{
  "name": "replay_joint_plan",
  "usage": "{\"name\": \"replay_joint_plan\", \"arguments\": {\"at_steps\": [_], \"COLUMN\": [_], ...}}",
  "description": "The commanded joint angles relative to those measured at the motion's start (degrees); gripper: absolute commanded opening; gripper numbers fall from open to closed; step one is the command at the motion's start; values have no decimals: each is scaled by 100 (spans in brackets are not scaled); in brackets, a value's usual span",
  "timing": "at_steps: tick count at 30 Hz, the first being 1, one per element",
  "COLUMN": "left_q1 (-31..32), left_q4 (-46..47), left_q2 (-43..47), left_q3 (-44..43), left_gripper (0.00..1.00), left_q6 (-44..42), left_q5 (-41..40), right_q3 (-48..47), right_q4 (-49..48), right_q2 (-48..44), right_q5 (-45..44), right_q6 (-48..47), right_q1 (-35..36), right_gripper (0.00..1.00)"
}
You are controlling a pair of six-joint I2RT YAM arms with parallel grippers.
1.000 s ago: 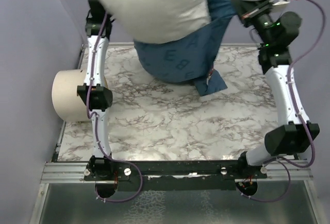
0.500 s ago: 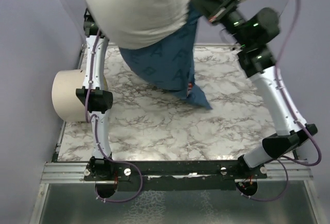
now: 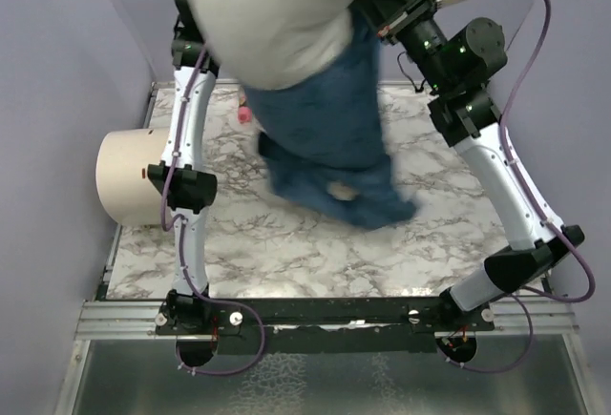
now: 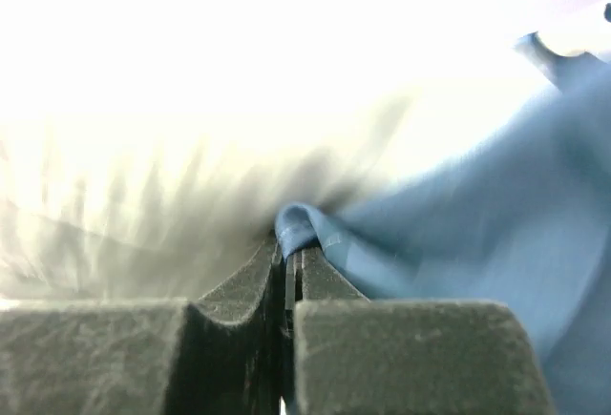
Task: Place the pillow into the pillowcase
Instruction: Stuff the pillow into the pillowcase.
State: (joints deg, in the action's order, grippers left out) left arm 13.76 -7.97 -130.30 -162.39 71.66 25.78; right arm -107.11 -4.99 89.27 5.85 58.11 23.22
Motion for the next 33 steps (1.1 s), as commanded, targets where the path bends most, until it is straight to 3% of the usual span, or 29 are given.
{"name": "replay_joint_plan", "arguments": {"at_steps": [1, 4, 7, 9, 12, 14, 16, 18, 19, 21, 22, 24, 26, 30, 33], "left_q1": [643, 1402, 1118, 562, -59, -241, -96, 438, 815, 1614, 1843, 1828, 1278, 291, 78], "left_q4": [706, 1424, 1180, 1131, 898, 1083, 1012, 811, 737, 1137, 1384, 1235, 978, 272, 396], "left_q2": [881, 2251, 2569, 2009, 484, 33, 148, 618, 1005, 2000, 2474, 2839, 2373, 438, 239], "left_q3": [459, 2408, 2775, 2190, -23, -269, -37, 387, 770, 2215, 2868, 3155, 2585, -146, -86], "left_gripper": [0, 0, 0, 0, 0, 0, 0, 0, 0, 0, 0, 0, 0, 0, 0], "left_q6": [-538, -1273, -1606, -1042, -99, 292, -7, -642, -1104, -1792, -2014, -2289, -1900, -713, -308], "left_q5": [62, -390, -947, -799, -798, -602, -199, 155, 162, -183, -466, -957, -1011, -1102, -678], "right_q3": [-370, -103, 61, 67, -189, -336, -301, -173, -85, 77, 183, 200, 236, 207, -60], "right_q4": [-520, -654, -822, -824, -659, -630, -573, -498, -540, -561, -651, -760, -822, -777, -633], "right_q2": [-704, -679, -537, -496, -390, -281, -409, -662, -737, -798, -800, -711, -640, -686, -629], "right_q5": [364, 1046, 1563, 1609, 1120, 990, 426, 72, 320, 706, 919, 1392, 1634, 909, 517], "right_q6": [-360, 810, 1122, 817, -459, -712, -1054, -1087, -583, 220, 530, 755, 652, -739, -1152], "right_q1": [-581, -2293, -2484, -1568, 821, 1454, 1447, 556, -341, -1775, -2234, -2418, -1710, 994, 1462], "right_gripper": [1, 1, 1, 1, 1, 1, 1, 0, 1, 1, 1, 1, 1, 1, 1]}}
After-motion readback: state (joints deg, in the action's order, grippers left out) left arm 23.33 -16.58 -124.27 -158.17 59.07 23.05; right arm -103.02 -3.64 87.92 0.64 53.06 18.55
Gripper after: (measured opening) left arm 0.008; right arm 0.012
